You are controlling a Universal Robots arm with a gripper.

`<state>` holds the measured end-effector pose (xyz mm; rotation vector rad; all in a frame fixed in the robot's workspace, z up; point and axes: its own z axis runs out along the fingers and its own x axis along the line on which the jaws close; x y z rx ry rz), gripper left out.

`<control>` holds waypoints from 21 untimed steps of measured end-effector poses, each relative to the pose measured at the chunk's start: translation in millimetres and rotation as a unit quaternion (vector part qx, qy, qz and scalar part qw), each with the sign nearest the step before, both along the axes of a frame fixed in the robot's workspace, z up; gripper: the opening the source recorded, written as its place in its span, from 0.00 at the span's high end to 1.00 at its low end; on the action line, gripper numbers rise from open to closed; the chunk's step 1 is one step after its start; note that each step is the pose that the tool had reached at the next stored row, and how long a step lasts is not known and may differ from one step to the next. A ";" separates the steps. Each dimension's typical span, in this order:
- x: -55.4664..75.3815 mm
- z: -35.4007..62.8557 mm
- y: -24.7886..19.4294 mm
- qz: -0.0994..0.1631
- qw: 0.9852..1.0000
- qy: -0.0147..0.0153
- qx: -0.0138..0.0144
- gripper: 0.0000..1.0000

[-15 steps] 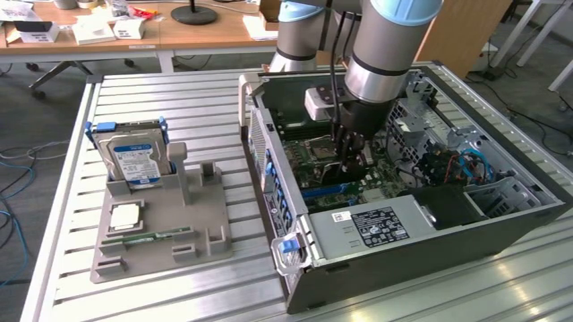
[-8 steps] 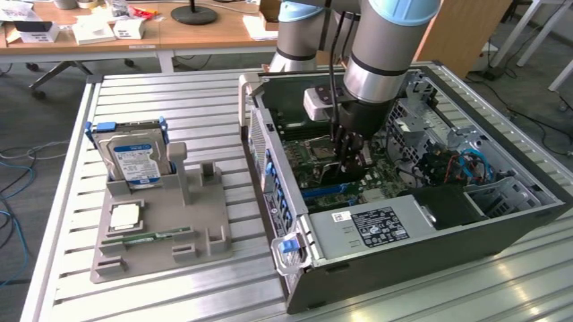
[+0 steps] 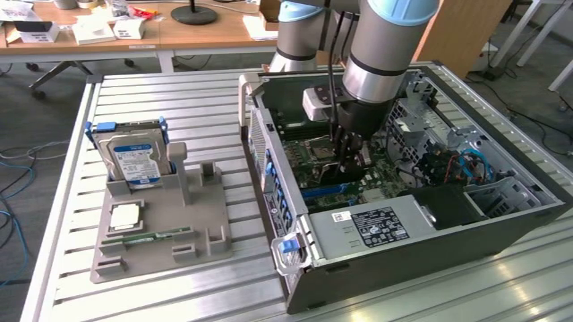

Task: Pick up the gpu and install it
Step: 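Insert the gpu into the slot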

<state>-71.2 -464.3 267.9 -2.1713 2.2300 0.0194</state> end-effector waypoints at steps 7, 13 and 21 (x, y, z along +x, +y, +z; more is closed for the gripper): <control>-0.2 -0.3 -0.1 0.000 1.000 0.000 0.000 0.74; -0.4 -2.0 0.0 0.000 1.000 0.000 0.000 0.74; -0.5 -4.6 0.0 0.000 1.000 0.000 0.000 0.74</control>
